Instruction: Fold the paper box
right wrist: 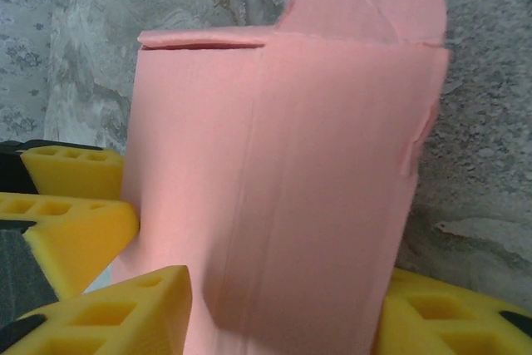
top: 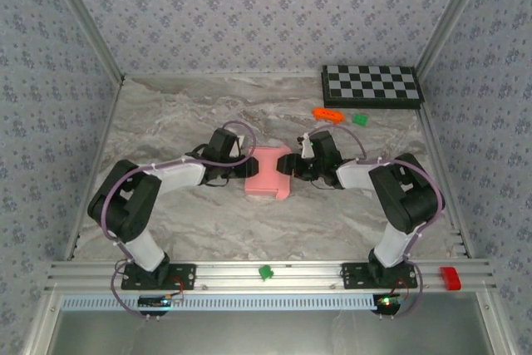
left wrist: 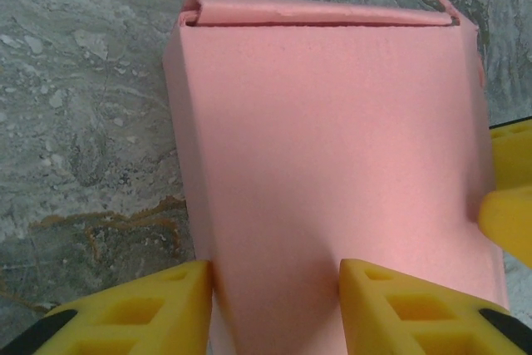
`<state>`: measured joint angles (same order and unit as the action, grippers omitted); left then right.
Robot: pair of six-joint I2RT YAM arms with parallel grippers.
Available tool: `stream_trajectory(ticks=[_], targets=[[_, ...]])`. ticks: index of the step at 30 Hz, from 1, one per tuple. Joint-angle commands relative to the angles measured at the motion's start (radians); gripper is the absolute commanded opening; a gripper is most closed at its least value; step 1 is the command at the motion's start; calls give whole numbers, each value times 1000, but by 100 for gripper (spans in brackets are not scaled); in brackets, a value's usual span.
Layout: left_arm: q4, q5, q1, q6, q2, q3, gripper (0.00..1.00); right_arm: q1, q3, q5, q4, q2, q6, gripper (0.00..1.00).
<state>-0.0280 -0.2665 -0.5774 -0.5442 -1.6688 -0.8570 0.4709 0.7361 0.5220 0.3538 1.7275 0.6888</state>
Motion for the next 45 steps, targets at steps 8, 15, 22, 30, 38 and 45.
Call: stream_trajectory(ticks=[8,15,22,30,38,45], targets=[[-40,-49,7,-11,-49,-33,41,7,1,84,107,0,17,46],[-97,-108,8,-33,-78,-31,42,16,-13,70,94,-77,2,46],[-153,-162,4,-59,-95,-28,46,20,-2,44,36,-150,-19,46],[-216,-201,-11,-95,-123,-27,47,25,32,37,-21,-167,-41,46],[-237,-199,-12,-111,-129,-23,48,40,65,30,-50,-163,-50,46],[-268,-190,-4,-132,-135,-7,48,55,112,23,-83,-165,-51,46]])
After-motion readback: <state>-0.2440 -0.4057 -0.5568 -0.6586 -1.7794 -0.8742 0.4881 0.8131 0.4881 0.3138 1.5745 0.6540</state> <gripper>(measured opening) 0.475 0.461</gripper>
